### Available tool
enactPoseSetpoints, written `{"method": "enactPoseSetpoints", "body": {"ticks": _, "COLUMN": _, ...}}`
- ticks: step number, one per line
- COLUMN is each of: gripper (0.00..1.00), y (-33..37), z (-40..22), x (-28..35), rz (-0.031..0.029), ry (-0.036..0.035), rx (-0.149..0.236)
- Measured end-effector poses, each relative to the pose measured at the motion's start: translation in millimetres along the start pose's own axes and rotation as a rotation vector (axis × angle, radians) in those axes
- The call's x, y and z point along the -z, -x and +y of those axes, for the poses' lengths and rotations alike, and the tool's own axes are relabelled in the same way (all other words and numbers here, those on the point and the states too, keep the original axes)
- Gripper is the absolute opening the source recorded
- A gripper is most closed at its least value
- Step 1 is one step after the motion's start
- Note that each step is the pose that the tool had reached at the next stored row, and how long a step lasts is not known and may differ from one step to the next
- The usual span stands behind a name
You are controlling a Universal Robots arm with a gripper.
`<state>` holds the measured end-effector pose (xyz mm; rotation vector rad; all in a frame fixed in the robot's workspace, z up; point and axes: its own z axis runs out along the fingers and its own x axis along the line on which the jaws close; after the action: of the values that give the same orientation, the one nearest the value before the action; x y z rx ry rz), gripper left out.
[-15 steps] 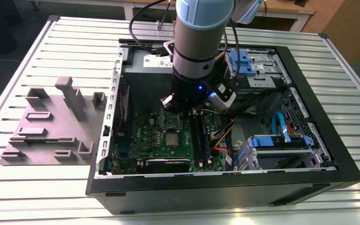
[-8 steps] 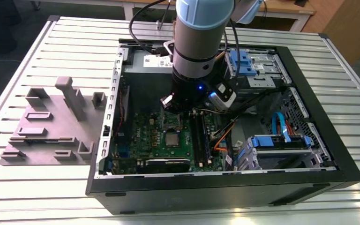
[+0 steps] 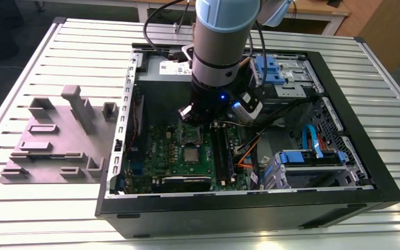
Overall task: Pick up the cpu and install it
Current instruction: 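Close the cpu cover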
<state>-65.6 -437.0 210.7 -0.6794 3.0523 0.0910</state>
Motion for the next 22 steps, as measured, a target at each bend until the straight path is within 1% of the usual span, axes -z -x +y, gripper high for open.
{"method": "enactPoseSetpoints", "body": {"ticks": 11, "gripper": 0.10, "y": 0.0, "z": -0.5, "x": 0.6, "rz": 0.0002, "ry": 0.0000, "rx": 0.003}}
{"method": "enactPoseSetpoints", "body": {"ticks": 19, "gripper": 0.10, "y": -0.5, "z": -1.7, "x": 5.6, "rz": -0.0002, "ry": 0.0017, "rx": 0.003}}
{"method": "enactPoseSetpoints", "body": {"ticks": 22, "gripper": 0.10, "y": -1.1, "z": -3.0, "x": 7.0, "rz": 0.0010, "ry": 0.0019, "rx": 0.003}}
